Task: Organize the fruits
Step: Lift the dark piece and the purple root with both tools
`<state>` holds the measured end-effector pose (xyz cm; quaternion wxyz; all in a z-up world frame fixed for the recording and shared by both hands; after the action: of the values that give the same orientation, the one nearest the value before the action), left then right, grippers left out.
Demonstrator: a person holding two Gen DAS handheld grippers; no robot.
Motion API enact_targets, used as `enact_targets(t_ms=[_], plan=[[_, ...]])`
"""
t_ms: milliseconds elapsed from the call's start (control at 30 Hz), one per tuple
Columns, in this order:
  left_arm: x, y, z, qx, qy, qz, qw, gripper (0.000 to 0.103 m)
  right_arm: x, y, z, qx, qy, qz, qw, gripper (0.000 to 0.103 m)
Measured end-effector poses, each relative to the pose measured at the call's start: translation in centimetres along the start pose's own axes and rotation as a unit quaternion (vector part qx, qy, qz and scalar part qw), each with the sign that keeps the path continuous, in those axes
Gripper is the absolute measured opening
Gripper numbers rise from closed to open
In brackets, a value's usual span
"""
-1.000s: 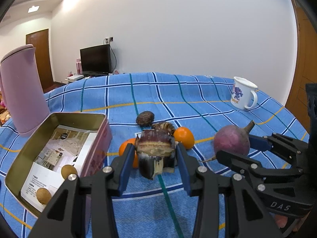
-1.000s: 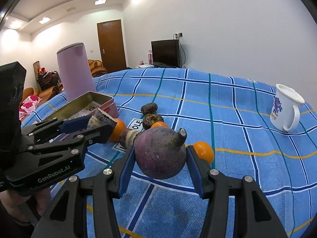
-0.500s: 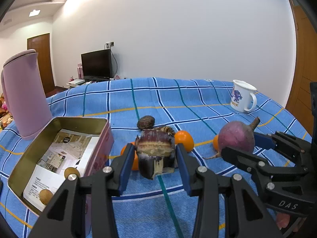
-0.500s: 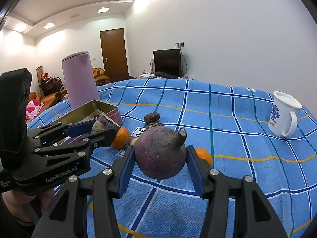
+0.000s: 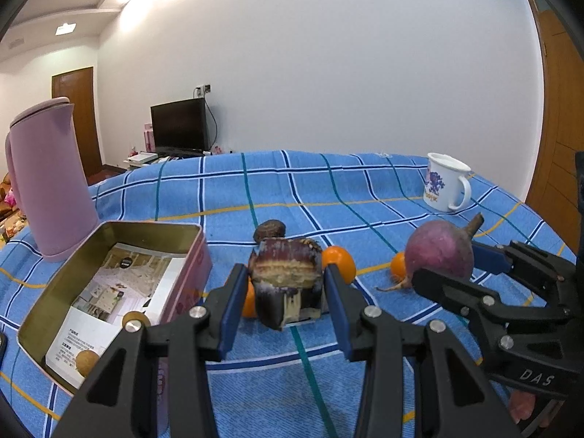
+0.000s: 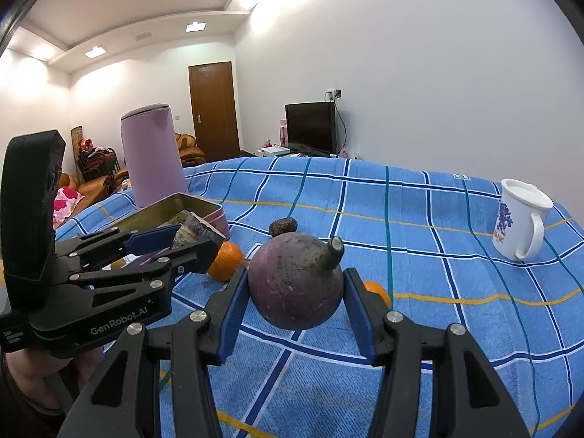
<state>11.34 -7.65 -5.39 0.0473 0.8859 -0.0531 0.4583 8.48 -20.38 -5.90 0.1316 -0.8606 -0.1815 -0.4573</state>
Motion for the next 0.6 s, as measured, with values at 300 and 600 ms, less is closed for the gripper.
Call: enact_targets(t_ms=[300,600], plan=[[-0.01,0.01,-0.54,0.002,0.013,0.002,0.9999,0.044,0.1,-0.13,-0.43,0.001,0.013,-0.004,1.0,0.053],[-0.02,0.13,-1.0,0.003,0.025,0.005,0.9997,0.044,0.01,-0.16,-0.93,0.002,0.026,-0.007,1.0,0.053]])
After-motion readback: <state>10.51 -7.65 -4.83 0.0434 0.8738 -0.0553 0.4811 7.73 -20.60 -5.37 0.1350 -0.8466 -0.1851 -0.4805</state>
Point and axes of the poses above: each gripper's, at about its wrist camera, not at the fingertips, and z roughly the way its jaws point, y to its right, x to its top, the point moved 4 cm from there along z, roughly the way its jaws point, and after that the axes turned 6 degrees about -y, right-handed, at the moved point
